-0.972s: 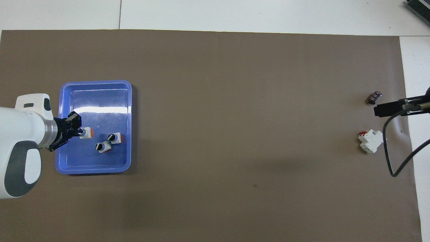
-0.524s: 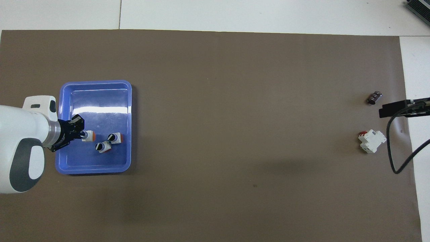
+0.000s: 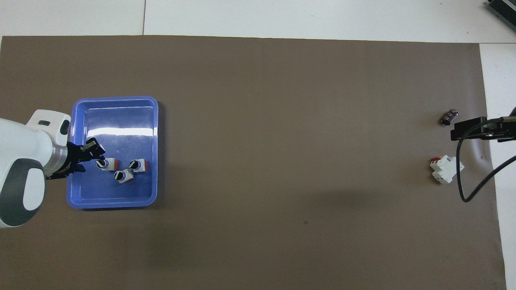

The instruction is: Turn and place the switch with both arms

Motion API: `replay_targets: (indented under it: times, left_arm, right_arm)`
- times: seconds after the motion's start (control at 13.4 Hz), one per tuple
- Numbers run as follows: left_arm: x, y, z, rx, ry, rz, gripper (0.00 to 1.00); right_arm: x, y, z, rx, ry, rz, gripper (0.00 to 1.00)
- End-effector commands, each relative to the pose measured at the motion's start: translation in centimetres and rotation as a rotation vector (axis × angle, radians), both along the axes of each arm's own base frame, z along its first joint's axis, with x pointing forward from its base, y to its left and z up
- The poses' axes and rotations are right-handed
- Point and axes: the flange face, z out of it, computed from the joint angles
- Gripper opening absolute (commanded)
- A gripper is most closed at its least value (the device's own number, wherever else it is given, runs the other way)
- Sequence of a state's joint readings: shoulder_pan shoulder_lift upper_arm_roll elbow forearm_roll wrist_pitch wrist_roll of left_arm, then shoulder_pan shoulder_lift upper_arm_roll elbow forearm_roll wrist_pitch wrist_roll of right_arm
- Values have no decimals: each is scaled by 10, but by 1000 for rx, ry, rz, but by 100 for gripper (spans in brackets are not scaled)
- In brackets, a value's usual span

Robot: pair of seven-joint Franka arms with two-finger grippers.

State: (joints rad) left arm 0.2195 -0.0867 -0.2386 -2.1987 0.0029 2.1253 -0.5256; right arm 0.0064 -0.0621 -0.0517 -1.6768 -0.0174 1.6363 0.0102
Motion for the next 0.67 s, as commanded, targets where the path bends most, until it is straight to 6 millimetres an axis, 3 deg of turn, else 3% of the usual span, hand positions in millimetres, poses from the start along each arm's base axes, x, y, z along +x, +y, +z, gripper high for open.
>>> replay_targets:
  times: [0.0,0.15,0.37,0.45,0.52,0.6]
  left_arm:
    - [2,-3,45,26,-52,-161,68]
    - [11,-15,67,29,-88,-354,68]
    - [22,-11,97,44,-140,-541,72]
    - [25,-13,108,51,-160,-589,91]
    - [28,-21,126,58,-181,-632,100]
    - [31,-25,149,61,-197,-648,100]
  right_arm:
    - [-1,-1,0,2,12,-24,100]
    - [-1,-2,0,3,14,-23,100]
    - [-4,0,6,2,2,-17,100]
    - [-5,-1,6,2,3,-18,100]
    - [-4,1,6,2,3,-14,100]
    - [-5,1,6,2,5,-14,100]
